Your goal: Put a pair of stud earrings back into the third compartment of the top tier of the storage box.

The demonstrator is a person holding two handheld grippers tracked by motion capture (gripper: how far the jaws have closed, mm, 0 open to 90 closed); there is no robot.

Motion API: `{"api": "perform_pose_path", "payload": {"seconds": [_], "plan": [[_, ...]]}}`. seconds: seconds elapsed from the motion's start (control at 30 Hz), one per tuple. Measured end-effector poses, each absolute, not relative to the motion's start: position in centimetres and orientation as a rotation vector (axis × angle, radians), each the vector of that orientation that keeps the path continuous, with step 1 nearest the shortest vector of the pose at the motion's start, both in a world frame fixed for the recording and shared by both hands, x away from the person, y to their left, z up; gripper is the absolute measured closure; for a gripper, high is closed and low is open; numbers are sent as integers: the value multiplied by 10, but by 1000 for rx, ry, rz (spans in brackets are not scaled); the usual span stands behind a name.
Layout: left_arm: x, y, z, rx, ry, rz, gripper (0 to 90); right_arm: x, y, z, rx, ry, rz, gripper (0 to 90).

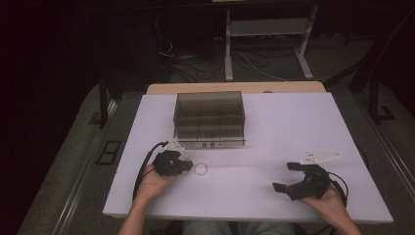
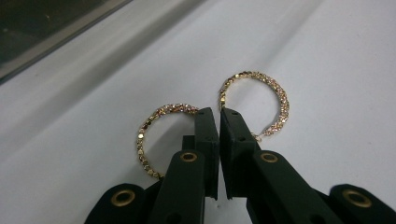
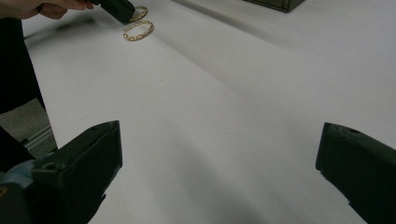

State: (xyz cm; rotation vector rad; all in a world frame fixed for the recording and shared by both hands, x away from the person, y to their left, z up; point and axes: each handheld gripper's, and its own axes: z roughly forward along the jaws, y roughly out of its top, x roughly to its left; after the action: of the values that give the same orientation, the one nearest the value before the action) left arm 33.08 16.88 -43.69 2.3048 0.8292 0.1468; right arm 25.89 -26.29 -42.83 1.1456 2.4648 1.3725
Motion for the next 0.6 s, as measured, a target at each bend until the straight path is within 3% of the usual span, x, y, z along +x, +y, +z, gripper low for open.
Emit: {"api": "perform_pose_path", "payload": {"seconds": [0.27, 0.6], "plan": [[327, 170, -427, 2236, 819, 90, 852, 259, -263, -428, 1144, 2462, 1376, 0], [320, 168, -413, 2186, 779, 120, 852, 258, -263, -428, 1144, 2464, 1377, 0]]}}
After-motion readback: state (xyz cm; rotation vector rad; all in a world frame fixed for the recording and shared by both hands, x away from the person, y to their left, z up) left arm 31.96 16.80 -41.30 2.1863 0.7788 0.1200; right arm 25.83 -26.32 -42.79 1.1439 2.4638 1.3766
